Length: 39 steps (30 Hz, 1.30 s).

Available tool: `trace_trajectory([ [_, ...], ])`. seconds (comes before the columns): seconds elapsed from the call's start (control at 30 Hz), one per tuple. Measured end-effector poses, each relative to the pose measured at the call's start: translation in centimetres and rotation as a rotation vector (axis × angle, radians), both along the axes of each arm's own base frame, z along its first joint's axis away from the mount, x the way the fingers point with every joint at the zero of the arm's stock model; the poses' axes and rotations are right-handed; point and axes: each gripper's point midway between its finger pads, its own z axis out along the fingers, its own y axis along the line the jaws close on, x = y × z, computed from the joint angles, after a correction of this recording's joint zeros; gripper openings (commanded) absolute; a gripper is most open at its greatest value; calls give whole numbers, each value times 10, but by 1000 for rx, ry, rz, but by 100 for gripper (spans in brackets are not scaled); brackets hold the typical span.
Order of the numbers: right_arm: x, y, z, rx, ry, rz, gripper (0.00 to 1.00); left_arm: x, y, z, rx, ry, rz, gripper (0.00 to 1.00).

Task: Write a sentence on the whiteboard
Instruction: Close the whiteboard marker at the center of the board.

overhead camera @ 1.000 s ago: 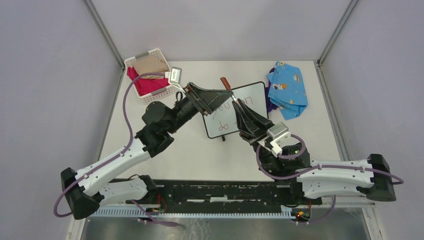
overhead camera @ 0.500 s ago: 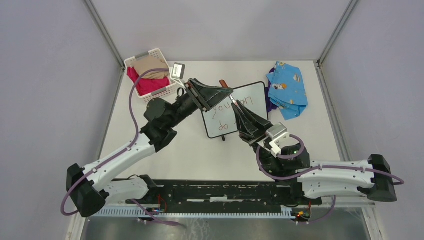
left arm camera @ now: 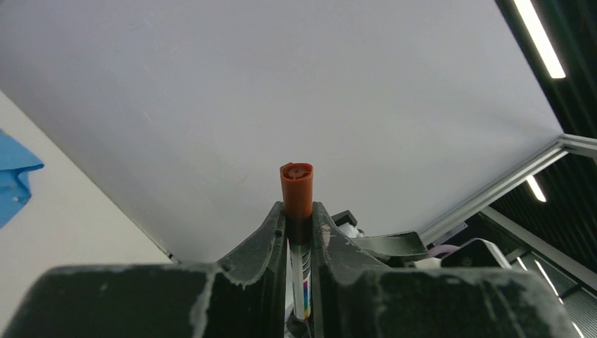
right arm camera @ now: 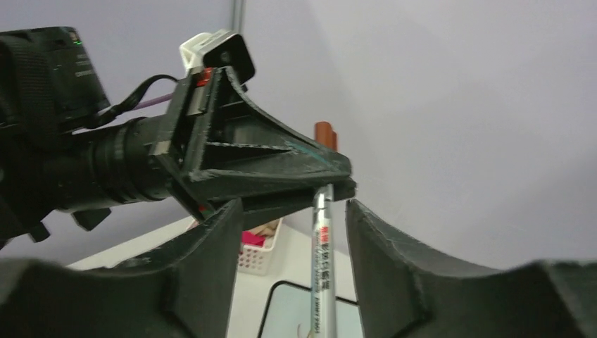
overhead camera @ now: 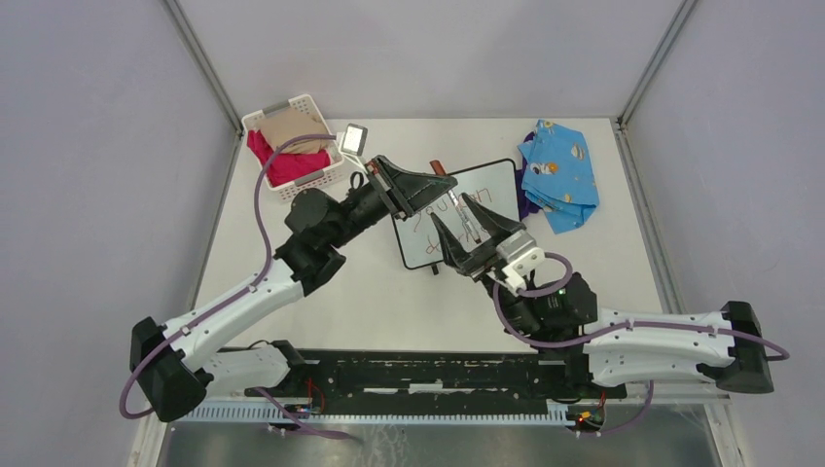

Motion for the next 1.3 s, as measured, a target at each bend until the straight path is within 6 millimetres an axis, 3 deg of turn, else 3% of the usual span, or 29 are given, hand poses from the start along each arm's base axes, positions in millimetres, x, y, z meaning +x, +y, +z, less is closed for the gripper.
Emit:
trace_trajectory([
  [0.07,0,6,-6,-39,29,13,81,3,-1,-10,40,14,11,2],
  [0.1,1,10,-10,-68,49,20,81,5,-1,-16,65,23,20,2],
  [0.23,-1,18,-21,-154,129,66,81,10,6,-35,170,24,75,2],
  [0.43,-12,10,-23,-203,236,162,75,-4,29,-48,333,-75,132,2],
  [0.57,-14,10,-34,-221,289,233,70,-15,41,-46,395,-157,147,2],
  [0.77,-17,33,-69,-302,380,324,61,-28,44,-48,430,-216,106,2],
  [0.87,-19,41,-82,-325,423,356,53,-32,44,-51,444,-217,87,2],
  [1.03,-23,44,-83,-309,443,396,32,-36,46,-52,453,-232,75,2],
  [1.07,-23,45,-83,-306,448,403,28,-36,46,-52,453,-236,77,5],
  [1.23,-24,48,-88,-290,465,415,2,-37,47,-52,460,-250,79,35],
  [1.3,-19,47,-91,-286,469,400,0,-38,47,-53,463,-256,75,43],
])
